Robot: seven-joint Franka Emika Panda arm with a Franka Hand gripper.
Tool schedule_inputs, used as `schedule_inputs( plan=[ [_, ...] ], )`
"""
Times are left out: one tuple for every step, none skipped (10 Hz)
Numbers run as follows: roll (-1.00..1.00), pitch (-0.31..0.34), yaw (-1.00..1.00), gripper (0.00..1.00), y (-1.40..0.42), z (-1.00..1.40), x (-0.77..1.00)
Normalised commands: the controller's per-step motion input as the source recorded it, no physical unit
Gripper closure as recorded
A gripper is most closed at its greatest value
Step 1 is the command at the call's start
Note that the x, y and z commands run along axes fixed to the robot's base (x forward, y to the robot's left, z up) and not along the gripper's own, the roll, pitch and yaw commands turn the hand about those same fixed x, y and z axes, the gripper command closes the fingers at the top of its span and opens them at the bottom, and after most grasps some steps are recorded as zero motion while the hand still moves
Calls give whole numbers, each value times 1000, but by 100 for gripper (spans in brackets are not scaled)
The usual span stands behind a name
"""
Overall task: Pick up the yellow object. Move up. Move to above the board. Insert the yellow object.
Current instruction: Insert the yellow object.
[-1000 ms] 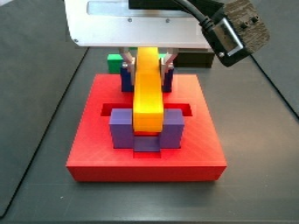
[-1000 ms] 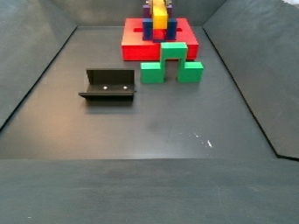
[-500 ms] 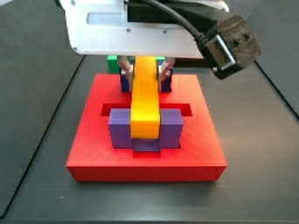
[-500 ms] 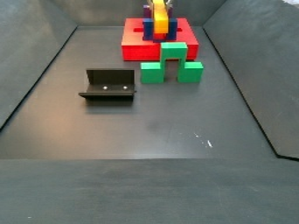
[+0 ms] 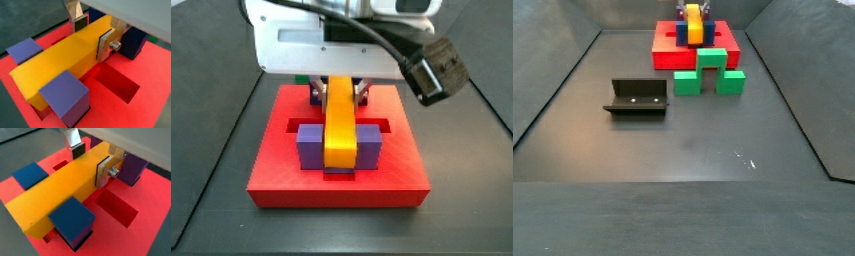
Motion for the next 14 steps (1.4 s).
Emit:
schedule_inputs(
  plan=[
    [50,-29,0,100,-9,-234,0],
    [39,-10,0,100,-83,-146,0],
    [31,-13,0,100,-100,-117,0],
    [17,-21,26,100,-100,-117,66],
    [14,-27,34,100,-54,-157,114],
    [43,-31,23,100,0,-237,83],
    [39,-31,23,100,0,-223,100],
    [53,-29,23,100,0,-234,43],
    [71,-16,23,100,0,-214,0],
    [59,-20,6,100,-14,-194,0],
    [110,-61,0,100,-49,-363,0],
    [147,-74,0,100,-83,-511,0],
    [14,-7,0,100,0,-120,0],
    [0,0,0,100,0,0,0]
  ],
)
